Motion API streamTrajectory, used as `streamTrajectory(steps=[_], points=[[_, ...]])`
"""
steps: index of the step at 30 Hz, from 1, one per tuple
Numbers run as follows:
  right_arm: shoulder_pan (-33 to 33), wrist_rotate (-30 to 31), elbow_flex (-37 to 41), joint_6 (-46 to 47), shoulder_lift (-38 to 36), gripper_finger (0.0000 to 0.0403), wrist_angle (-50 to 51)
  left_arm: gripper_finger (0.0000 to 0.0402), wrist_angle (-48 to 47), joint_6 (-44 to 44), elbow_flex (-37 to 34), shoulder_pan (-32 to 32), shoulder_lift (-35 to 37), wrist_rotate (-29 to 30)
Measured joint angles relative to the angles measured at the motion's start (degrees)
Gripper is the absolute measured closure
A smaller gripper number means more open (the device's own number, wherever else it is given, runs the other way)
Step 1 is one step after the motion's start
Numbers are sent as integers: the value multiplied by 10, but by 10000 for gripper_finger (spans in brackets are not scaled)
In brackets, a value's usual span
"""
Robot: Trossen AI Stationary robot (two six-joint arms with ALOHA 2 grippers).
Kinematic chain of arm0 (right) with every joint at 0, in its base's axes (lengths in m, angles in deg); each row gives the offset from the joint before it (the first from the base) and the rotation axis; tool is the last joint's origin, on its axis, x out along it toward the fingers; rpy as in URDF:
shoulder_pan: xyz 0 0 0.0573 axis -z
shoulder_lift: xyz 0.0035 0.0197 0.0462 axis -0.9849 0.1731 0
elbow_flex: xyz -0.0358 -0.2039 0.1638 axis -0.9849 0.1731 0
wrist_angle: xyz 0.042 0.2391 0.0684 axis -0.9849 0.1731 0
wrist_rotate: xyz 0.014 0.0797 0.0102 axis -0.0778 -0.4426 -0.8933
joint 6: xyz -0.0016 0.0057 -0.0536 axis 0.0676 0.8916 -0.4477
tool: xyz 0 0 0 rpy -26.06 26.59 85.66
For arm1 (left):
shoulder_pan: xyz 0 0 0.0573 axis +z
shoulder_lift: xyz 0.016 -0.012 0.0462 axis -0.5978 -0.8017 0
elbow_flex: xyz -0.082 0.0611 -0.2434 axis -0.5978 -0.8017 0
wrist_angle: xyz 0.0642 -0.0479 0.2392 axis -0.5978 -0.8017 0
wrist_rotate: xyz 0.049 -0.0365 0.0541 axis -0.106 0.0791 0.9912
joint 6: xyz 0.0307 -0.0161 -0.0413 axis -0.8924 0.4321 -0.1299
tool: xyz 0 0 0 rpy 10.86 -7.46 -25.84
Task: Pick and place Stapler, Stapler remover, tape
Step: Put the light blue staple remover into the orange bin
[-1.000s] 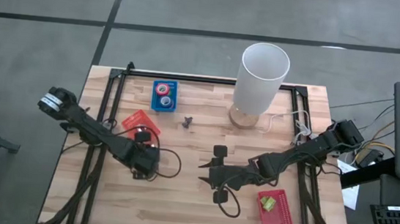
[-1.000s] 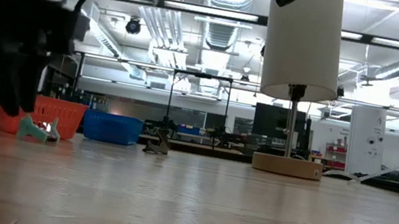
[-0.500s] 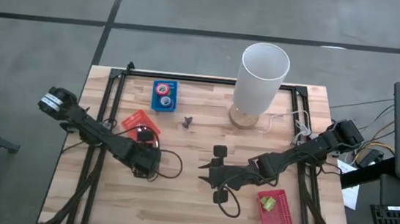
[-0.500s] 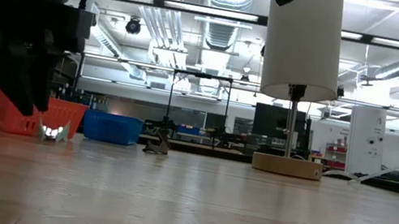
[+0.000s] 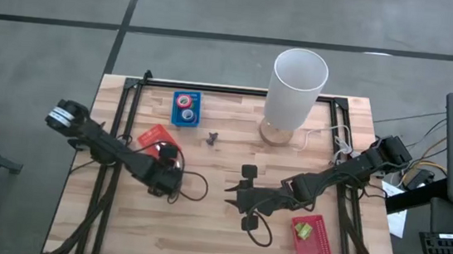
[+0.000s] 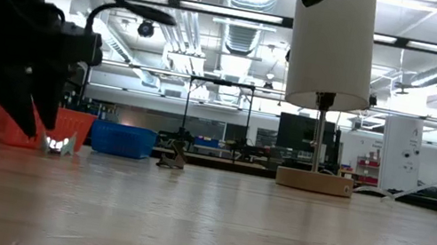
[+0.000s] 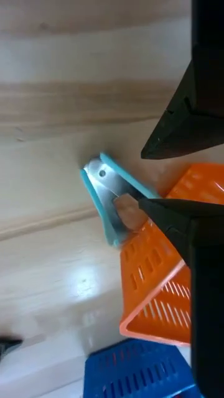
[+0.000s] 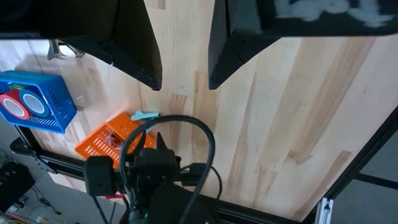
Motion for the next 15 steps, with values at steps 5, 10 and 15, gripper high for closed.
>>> streamTrajectory(steps=[5,10,15], points=[[0,0,0,0,0,276,-1,288,0,-5,-1,14,-12,0],[0,0,0,0,0,274,-1,303,0,-10,-1,19,-27,-1],[0,0,0,0,0,283,-1,347,0,-10,0,19,-33,1]])
